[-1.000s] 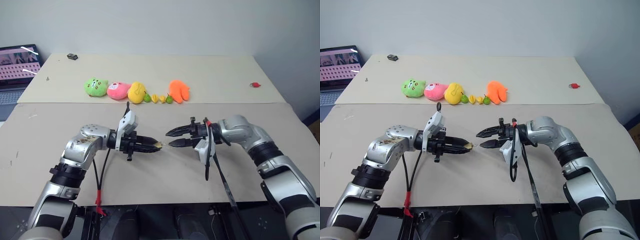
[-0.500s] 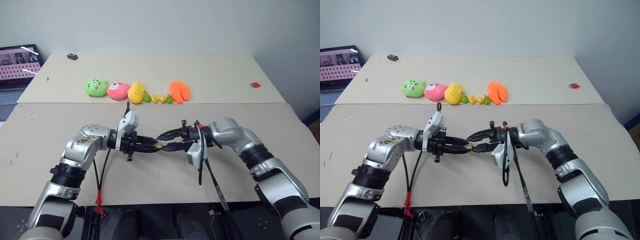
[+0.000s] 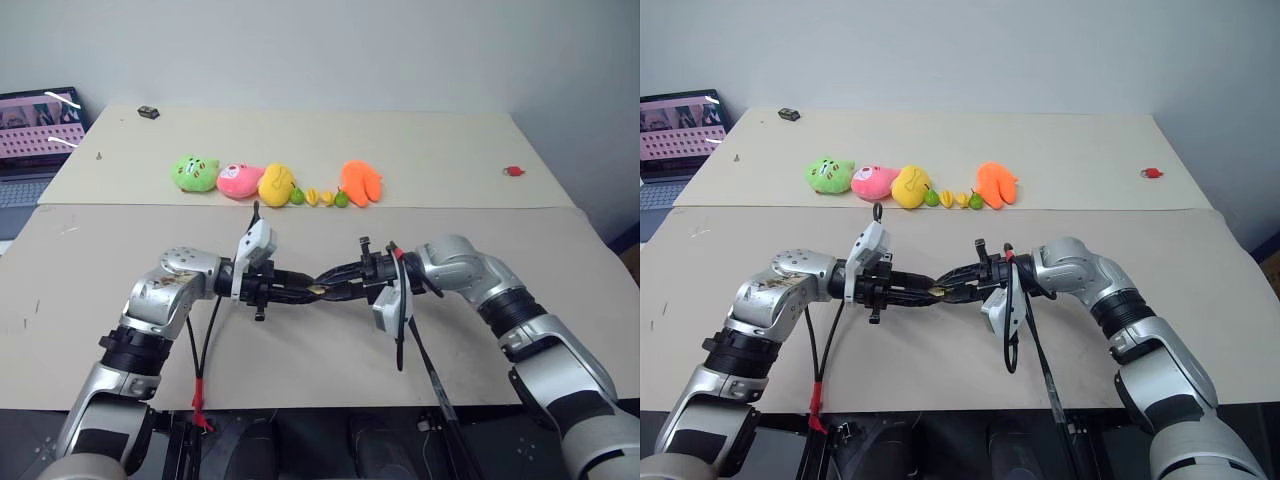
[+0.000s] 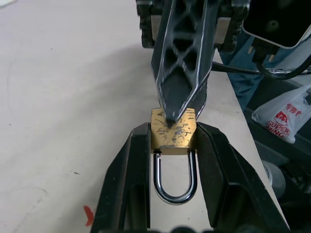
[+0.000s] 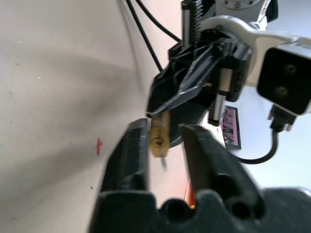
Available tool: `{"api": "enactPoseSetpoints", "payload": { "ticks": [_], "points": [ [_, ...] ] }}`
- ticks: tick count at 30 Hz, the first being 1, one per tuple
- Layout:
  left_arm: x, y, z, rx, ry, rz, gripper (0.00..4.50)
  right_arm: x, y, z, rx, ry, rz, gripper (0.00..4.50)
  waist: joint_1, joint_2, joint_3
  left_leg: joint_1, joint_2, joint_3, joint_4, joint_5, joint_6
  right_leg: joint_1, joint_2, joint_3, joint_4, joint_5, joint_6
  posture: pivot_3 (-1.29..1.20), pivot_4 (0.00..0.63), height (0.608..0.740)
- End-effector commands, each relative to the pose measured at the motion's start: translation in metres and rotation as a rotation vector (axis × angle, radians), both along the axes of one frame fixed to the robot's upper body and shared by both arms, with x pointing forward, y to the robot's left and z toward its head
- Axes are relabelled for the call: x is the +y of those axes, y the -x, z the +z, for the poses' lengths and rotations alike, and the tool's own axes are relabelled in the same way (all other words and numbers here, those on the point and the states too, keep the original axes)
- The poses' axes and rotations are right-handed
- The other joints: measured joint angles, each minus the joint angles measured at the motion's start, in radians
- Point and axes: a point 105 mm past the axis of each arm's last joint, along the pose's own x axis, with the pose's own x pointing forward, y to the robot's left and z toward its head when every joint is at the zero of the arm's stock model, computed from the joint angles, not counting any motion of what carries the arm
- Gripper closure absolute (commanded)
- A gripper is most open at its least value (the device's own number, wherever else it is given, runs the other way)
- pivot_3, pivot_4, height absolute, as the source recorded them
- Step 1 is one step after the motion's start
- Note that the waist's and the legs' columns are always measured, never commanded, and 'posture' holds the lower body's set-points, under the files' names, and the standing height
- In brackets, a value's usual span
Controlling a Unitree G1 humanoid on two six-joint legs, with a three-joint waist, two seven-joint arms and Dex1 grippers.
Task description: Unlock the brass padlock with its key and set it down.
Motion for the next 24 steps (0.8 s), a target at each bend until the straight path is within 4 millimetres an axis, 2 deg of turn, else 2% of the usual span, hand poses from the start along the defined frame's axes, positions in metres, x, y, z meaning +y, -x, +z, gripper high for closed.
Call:
{"api": "enactPoseSetpoints", "payload": {
  "ticks": [1,19,23,24],
  "points": [
    [-0.008,0.004,0.005,-0.015,0.009,-0.044,3.67,0.003,-0.002,0.019,-0.046,-0.062,0.006,4.42,0.0,0.0,0.0,0.0,0.0,0.0,0.0,0.0,0.0,0.0,0.0,0.0,0.0,0.0,0.0,0.0,0.15,0.717],
    [-0.019,-0.003,-0.002,-0.042,-0.005,-0.039,3.67,-0.008,-0.01,0.015,-0.031,-0.087,-0.099,4.42,0.001,0.0,0.0,0.0,0.0,0.0,0.0,0.0,0.0,0.0,0.0,0.0,0.0,0.0,0.0,0.0,0.15,0.717],
    [-0.021,-0.004,0.003,-0.048,0.018,-0.048,3.67,-0.008,-0.011,0.015,-0.032,-0.088,-0.108,4.42,0.001,0.0,0.0,0.0,0.0,0.0,0.0,0.0,0.0,0.0,0.0,0.0,0.0,0.0,0.0,0.0,0.15,0.717],
    [-0.02,-0.004,0.004,-0.035,0.028,-0.053,3.17,-0.008,-0.011,0.016,-0.033,-0.089,-0.11,4.42,0.001,0.0,0.0,0.0,0.0,0.0,0.0,0.0,0.0,0.0,0.0,0.0,0.0,0.0,0.0,0.0,0.15,0.717]
  ]
}}
